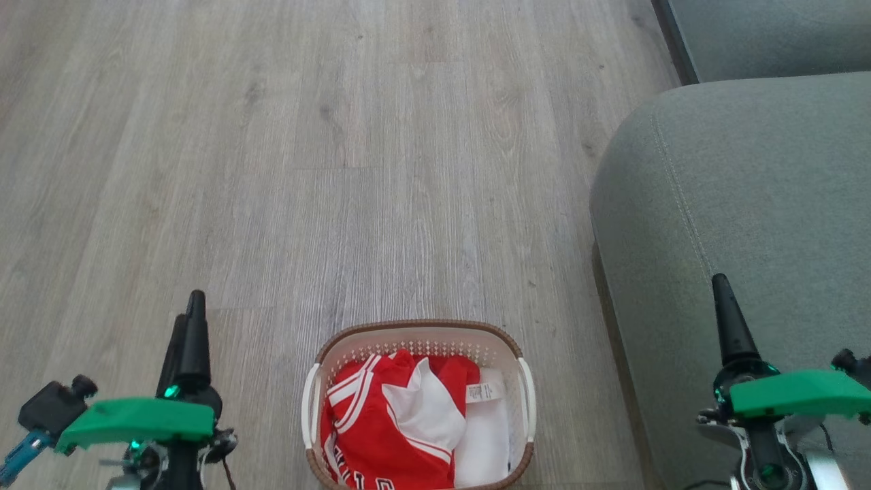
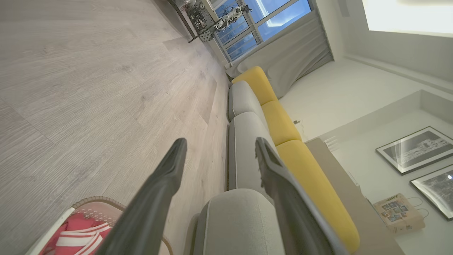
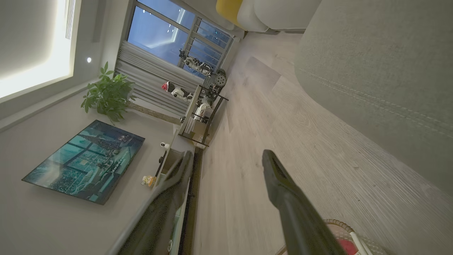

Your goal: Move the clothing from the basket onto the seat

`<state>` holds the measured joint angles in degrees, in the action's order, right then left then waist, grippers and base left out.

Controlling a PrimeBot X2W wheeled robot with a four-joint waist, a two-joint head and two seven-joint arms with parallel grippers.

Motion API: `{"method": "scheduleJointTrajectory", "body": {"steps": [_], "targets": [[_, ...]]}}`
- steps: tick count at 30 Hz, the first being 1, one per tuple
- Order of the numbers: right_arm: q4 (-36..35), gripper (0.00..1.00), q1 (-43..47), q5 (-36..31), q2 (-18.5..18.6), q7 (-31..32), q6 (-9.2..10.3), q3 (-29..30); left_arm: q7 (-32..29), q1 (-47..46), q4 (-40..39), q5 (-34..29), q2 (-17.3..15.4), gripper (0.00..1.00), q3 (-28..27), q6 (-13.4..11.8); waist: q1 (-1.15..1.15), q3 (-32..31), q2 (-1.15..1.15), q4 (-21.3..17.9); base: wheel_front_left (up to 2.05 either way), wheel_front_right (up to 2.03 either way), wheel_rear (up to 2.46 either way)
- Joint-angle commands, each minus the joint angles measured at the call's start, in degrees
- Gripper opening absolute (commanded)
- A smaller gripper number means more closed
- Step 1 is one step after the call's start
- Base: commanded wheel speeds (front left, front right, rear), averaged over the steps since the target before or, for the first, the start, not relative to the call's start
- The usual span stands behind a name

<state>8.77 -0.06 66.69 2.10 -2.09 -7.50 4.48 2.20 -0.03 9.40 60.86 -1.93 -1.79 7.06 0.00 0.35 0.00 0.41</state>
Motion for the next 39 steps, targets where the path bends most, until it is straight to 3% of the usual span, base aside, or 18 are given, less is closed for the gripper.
{"method": "scheduleJointTrajectory", "body": {"steps": [1, 21, 39], "targets": [[-2.8, 1.0, -1.82, -1.9, 0.59, -0.69, 0.0, -0.91, 0.67, -2.53, -2.55, -2.16, -0.74, 1.0, -0.42, 0.16, 0.0, 0.0, 0.0, 0.01, 0.0, 0.0, 0.0], [-4.09, 1.0, -1.56, -23.76, 0.63, -4.07, 0.01, -1.03, 4.02, -2.06, -4.42, -21.6, -1.08, 1.0, 1.21, -1.08, 0.0, 0.06, 0.0, 0.22, 0.0, 0.0, 0.0], [-4.97, 1.0, -1.43, -37.39, 0.68, -7.1, 0.01, -1.48, 7.04, -2.0, -5.38, -34.69, -1.36, 1.0, 1.83, -2.07, 0.0, -0.07, 0.0, 0.44, 0.0, 0.0, 0.0]]}}
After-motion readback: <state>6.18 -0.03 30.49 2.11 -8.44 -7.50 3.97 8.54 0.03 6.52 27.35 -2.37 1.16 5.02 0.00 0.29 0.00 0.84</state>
